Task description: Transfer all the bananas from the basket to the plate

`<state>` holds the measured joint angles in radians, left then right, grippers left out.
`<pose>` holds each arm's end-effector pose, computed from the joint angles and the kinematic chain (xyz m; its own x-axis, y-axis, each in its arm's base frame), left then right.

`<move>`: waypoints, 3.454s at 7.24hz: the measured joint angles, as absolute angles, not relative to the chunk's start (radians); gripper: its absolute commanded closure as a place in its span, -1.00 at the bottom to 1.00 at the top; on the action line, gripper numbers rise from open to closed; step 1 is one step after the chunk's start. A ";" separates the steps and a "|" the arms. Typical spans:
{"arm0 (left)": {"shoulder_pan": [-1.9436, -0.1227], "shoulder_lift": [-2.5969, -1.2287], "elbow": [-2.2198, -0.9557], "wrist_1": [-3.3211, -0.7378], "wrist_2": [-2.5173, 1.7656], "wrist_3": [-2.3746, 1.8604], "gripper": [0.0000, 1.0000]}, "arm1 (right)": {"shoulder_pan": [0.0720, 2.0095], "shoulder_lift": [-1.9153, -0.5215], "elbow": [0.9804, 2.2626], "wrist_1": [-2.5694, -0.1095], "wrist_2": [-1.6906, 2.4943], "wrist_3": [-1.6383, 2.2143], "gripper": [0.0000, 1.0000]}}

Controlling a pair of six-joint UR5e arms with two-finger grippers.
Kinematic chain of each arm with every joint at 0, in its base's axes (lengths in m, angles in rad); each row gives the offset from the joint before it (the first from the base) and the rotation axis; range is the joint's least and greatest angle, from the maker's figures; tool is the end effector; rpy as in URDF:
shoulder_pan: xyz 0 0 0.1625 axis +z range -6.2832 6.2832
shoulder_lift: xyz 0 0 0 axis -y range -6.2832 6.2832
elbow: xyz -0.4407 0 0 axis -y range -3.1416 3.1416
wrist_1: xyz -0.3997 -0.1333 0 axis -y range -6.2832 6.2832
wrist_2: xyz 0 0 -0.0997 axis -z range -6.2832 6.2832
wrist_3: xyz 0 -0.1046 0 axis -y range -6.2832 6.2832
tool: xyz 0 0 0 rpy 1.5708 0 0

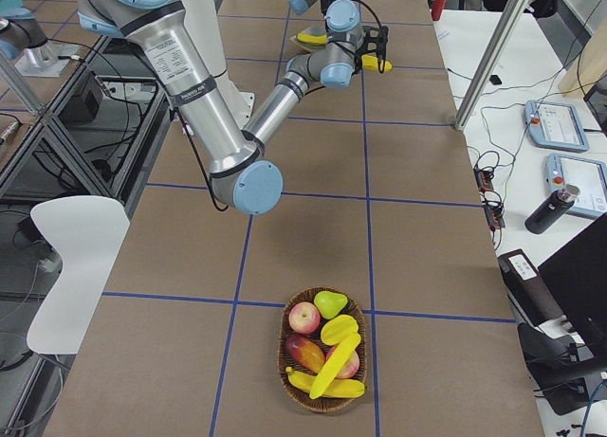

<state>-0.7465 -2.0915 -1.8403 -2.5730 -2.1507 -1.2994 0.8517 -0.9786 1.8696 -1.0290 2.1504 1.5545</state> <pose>0.3624 -0.4387 0.1443 -0.1084 0.4057 -0.9075 0.2125 0.9013 0.3776 -0.3365 -0.4997 0.1306 0.0950 0.0879 0.9916 -0.2707 0.9609 -0.0592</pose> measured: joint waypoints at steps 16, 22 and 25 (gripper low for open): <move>-0.665 -2.113 -1.843 -2.577 -2.151 -1.293 1.00 | 0.691 -0.926 1.932 -1.035 1.985 1.600 -1.00; -0.675 -1.985 -1.902 -2.572 -2.152 -1.297 1.00 | 0.764 -1.013 1.972 -1.077 1.950 1.522 -1.00; -0.707 -1.718 -2.001 -2.571 -2.150 -1.280 1.00 | 0.861 -1.062 1.970 -1.343 1.960 1.256 -1.00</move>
<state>-0.7067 -1.7185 -2.0005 -2.5705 -2.1496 -1.2801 0.8610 -1.0617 1.9698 -1.3426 1.9603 1.2559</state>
